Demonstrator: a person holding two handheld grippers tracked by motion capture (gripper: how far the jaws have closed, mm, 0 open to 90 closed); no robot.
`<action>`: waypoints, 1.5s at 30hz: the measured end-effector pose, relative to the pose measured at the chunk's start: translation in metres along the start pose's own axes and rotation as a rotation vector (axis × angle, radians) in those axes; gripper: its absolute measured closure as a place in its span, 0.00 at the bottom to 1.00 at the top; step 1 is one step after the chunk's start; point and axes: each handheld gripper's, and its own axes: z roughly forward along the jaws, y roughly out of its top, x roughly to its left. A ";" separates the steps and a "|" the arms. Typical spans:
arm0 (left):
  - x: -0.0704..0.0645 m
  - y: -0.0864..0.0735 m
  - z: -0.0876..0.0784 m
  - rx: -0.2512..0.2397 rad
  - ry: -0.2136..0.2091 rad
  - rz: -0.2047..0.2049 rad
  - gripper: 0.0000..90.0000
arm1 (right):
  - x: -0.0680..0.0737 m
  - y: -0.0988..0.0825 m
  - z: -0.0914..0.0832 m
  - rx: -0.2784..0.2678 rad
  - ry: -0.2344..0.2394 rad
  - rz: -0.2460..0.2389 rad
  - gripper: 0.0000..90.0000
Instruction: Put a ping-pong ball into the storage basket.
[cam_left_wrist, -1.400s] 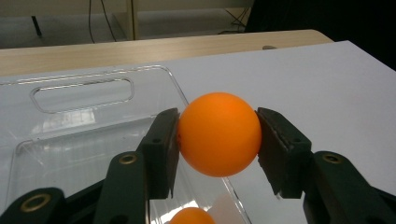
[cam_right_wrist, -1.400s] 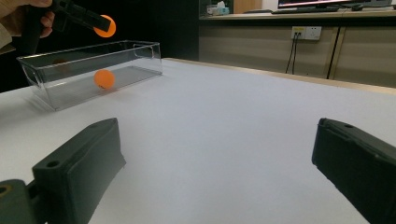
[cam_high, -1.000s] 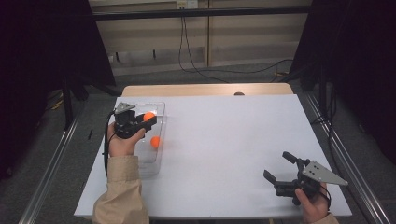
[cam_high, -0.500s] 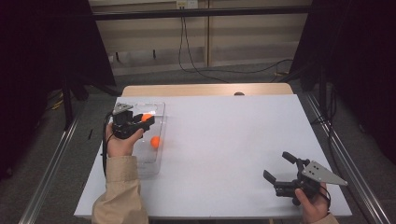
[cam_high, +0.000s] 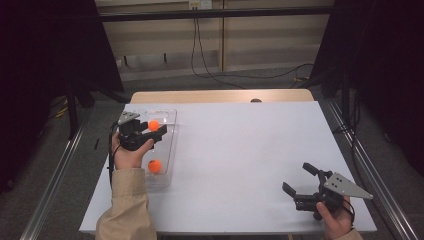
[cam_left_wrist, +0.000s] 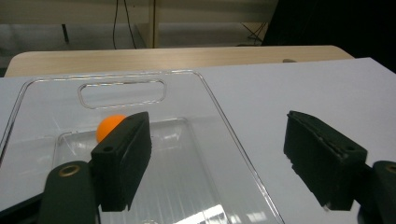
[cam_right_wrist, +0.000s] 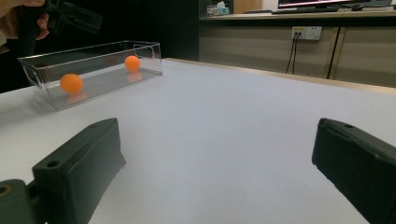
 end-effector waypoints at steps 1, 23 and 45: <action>0.000 0.000 -0.001 -0.002 0.000 -0.003 0.24 | 0.000 0.000 0.000 0.000 0.000 -0.001 0.01; -0.015 -0.011 -0.012 -0.050 -0.031 0.019 0.08 | 0.000 0.000 0.000 0.001 0.005 -0.002 0.01; -0.020 -0.033 -0.024 -0.101 -0.042 0.037 0.04 | 0.001 0.000 0.000 0.002 0.010 -0.008 0.01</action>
